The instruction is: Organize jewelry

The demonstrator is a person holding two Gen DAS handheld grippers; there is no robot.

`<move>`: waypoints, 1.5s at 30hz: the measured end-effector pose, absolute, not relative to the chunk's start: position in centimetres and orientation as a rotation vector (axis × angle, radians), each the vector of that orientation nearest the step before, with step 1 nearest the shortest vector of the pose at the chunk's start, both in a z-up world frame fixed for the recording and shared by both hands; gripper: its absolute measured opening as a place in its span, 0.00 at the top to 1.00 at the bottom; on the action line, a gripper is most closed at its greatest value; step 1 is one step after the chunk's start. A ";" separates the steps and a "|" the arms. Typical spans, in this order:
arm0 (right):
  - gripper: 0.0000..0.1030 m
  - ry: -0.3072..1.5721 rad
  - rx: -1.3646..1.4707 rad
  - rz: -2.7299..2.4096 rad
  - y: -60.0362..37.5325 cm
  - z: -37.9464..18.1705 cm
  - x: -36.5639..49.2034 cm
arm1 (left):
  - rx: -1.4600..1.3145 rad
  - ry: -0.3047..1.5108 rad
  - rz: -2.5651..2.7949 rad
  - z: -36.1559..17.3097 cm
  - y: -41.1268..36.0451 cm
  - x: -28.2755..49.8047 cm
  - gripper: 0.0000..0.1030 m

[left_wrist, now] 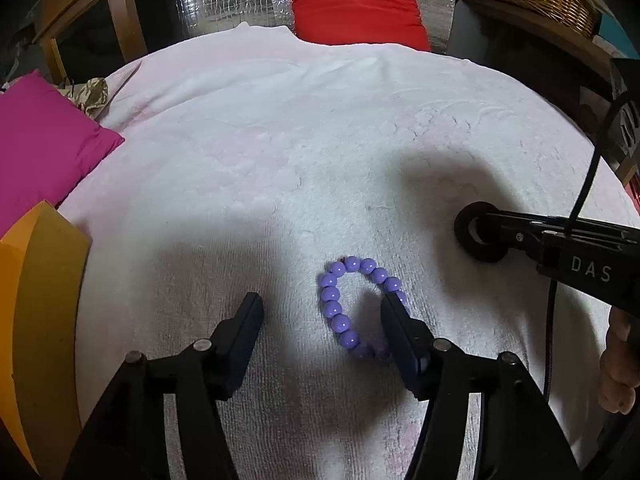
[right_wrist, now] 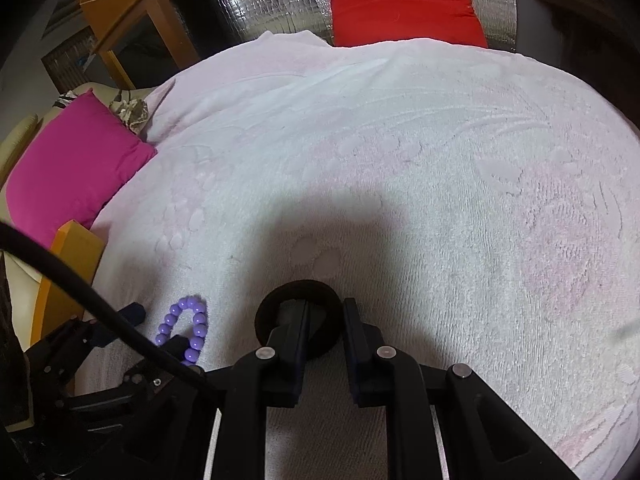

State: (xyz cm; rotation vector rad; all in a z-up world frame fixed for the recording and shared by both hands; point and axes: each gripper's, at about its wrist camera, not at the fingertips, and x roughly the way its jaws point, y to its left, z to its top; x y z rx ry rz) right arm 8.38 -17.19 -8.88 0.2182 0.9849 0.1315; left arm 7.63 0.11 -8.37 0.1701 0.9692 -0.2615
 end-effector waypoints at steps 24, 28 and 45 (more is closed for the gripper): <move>0.89 0.974 0.259 0.166 -18.5 -8.8 8.2 | 0.129 0.935 -0.285 -7.6 1.2 8.1 0.31; 0.91 0.933 0.228 0.110 -19.0 -7.9 7.9 | 0.112 0.931 -0.309 -7.4 1.1 7.9 0.31; 0.91 0.951 0.262 0.050 -20.4 -8.3 8.6 | 0.127 0.954 -0.362 -8.8 -0.5 7.0 0.36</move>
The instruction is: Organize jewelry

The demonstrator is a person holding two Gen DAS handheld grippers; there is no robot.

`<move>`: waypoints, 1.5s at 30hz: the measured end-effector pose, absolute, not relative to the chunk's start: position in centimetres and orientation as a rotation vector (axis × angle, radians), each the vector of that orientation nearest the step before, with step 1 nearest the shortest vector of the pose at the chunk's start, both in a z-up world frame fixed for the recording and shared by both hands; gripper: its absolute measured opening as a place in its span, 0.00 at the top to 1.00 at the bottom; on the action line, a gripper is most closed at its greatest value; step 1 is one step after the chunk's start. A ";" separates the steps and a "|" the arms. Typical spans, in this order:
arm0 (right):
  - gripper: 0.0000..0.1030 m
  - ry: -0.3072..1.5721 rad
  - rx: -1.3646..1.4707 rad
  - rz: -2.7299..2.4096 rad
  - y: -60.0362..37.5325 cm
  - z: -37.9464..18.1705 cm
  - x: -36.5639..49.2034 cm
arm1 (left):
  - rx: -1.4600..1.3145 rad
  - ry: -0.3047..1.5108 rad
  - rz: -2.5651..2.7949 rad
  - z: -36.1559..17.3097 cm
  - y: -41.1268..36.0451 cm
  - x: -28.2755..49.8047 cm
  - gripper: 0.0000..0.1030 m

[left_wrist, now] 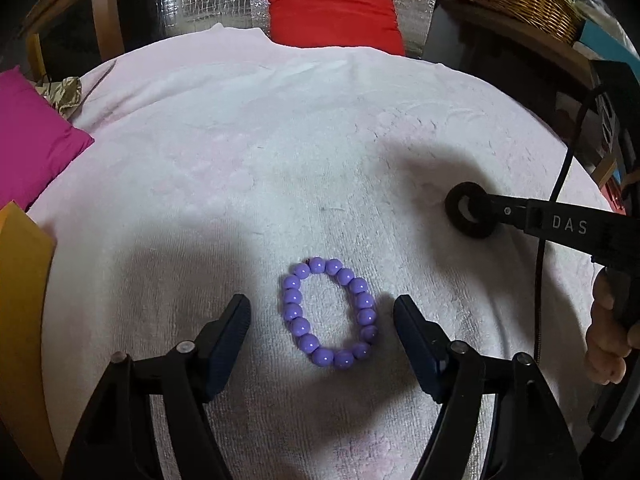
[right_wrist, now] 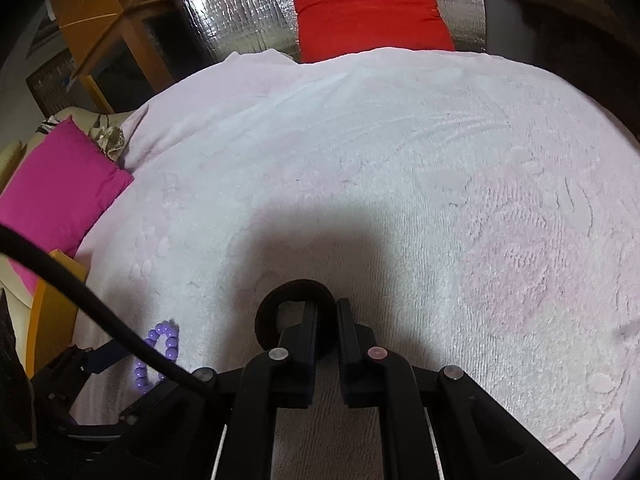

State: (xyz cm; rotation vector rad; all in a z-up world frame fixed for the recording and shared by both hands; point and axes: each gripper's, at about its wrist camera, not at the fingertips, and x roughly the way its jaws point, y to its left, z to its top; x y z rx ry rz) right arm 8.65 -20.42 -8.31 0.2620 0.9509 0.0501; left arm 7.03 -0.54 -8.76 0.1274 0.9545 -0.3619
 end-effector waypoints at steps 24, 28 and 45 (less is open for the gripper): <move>0.91 0.942 0.233 0.042 -20.3 -8.4 8.7 | 0.173 0.924 -0.326 -7.8 -0.8 6.5 0.91; 0.91 0.940 0.211 0.035 -20.0 -8.4 8.8 | 0.173 0.924 -0.322 -7.6 -0.7 6.3 0.91; 0.91 0.904 0.195 0.051 -18.8 -6.7 7.5 | 0.166 0.893 -0.310 -5.9 0.1 5.2 0.91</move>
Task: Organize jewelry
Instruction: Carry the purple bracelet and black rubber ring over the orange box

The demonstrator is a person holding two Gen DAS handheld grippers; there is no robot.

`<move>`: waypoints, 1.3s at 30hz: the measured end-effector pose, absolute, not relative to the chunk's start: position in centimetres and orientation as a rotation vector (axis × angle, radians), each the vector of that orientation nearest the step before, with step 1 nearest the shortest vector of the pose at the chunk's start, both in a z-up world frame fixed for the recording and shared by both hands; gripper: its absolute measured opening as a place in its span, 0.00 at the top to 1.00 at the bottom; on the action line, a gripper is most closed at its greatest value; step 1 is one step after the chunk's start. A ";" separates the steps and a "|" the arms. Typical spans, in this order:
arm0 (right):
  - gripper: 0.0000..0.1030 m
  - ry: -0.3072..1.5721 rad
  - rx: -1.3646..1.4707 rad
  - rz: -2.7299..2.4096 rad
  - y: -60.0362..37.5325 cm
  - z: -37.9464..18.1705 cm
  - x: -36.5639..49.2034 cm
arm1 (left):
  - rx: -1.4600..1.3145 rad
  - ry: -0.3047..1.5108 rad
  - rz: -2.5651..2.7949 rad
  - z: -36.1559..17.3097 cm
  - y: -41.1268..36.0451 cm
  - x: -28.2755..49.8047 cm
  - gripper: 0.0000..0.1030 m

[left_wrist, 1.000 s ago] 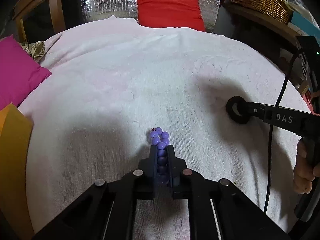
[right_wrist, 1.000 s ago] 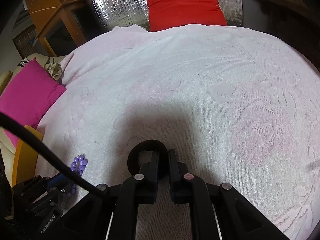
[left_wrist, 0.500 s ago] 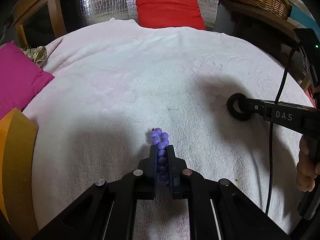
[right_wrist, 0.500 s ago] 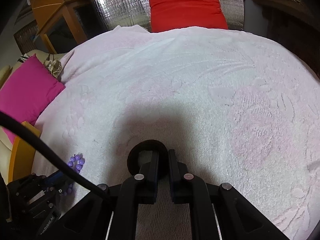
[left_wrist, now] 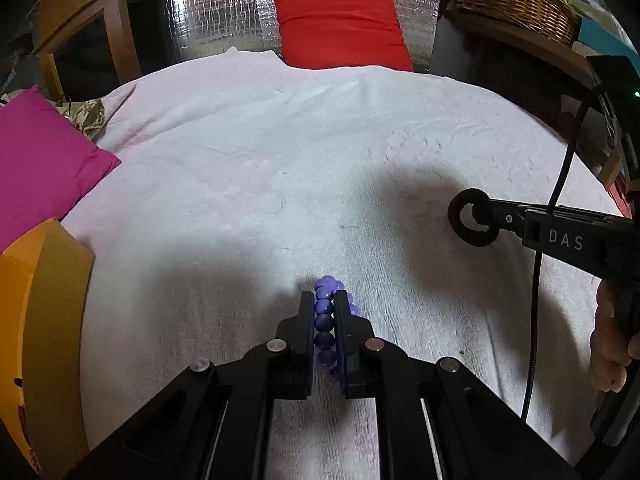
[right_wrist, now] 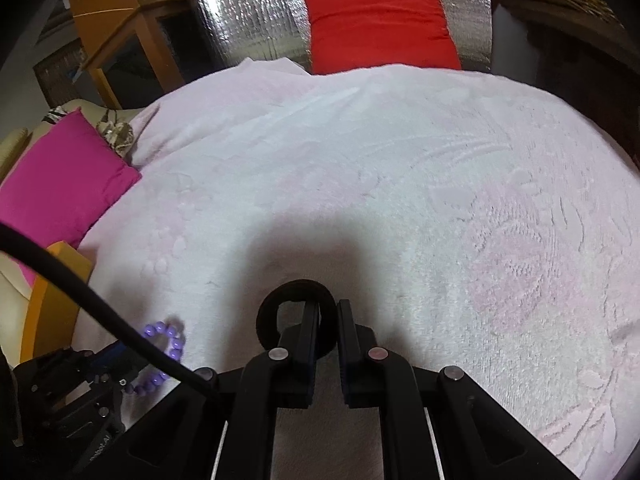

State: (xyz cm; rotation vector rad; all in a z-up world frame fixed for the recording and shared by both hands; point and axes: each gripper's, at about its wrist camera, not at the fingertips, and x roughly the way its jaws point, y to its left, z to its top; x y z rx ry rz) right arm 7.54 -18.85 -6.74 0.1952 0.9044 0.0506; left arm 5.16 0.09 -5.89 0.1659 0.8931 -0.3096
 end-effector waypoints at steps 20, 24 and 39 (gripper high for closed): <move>0.91 0.857 0.172 0.135 -14.9 -4.0 5.1 | 0.102 0.818 -0.252 -1.7 3.9 1.9 0.91; 0.91 0.837 0.172 0.171 -13.3 -3.1 4.3 | 0.065 0.792 -0.214 0.0 6.4 0.6 0.91; 0.91 0.743 0.132 0.397 -1.3 0.8 0.6 | 0.040 0.677 -0.034 6.5 17.3 -6.8 0.91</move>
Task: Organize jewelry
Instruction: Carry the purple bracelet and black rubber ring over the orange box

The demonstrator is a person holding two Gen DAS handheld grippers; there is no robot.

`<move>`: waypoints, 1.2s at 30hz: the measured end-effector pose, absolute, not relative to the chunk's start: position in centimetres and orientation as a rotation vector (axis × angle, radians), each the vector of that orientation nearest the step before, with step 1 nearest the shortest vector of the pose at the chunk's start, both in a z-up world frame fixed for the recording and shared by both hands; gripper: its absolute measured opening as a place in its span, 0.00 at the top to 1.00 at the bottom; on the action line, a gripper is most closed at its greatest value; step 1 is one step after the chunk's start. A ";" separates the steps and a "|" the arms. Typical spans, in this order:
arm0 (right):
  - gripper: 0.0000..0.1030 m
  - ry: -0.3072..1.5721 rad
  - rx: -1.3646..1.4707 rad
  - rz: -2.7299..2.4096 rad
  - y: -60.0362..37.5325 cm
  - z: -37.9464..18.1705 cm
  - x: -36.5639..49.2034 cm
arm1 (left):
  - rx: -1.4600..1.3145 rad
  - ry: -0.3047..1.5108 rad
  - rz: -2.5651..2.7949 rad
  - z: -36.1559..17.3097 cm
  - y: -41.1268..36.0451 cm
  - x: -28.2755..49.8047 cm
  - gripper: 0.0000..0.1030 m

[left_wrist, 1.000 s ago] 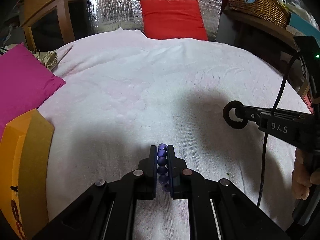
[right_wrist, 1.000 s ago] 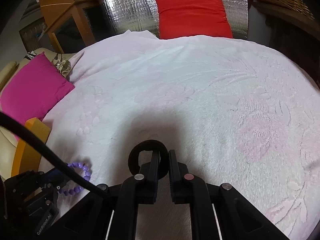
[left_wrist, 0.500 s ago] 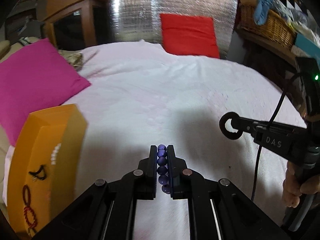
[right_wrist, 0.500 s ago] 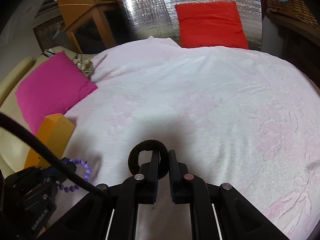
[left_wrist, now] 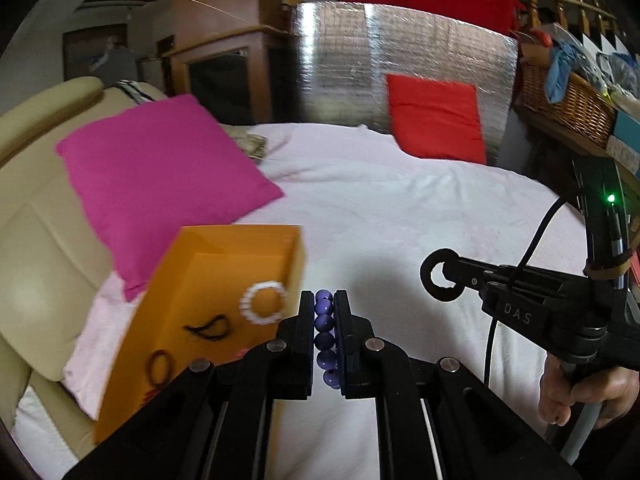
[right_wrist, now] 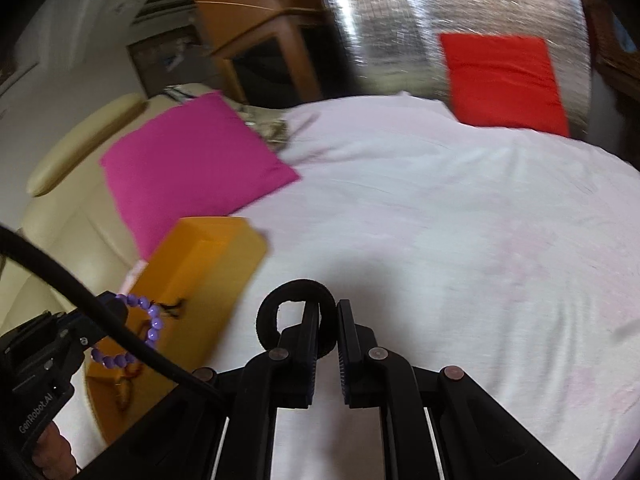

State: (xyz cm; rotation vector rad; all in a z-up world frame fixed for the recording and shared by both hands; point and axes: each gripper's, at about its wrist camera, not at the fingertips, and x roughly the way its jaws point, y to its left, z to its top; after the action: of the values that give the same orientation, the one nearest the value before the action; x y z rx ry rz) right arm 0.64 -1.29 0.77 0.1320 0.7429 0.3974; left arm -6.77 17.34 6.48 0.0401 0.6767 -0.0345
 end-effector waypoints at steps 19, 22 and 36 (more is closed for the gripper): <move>0.90 0.725 -0.011 0.642 13.5 4.2 -3.0 | -0.070 0.718 0.147 3.8 29.7 -11.4 0.91; 0.90 0.751 -0.042 0.660 15.5 3.5 -2.7 | -0.082 0.740 0.149 2.8 30.3 -11.4 0.91; 0.91 0.903 -0.062 0.610 19.1 -0.8 4.2 | -0.114 0.835 0.092 -1.3 29.1 -8.6 0.91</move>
State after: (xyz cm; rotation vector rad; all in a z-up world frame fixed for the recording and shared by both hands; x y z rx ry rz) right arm 4.21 19.09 -0.76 -0.0618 0.9034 0.6102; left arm -8.65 29.09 -1.28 -0.1135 0.8354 0.0925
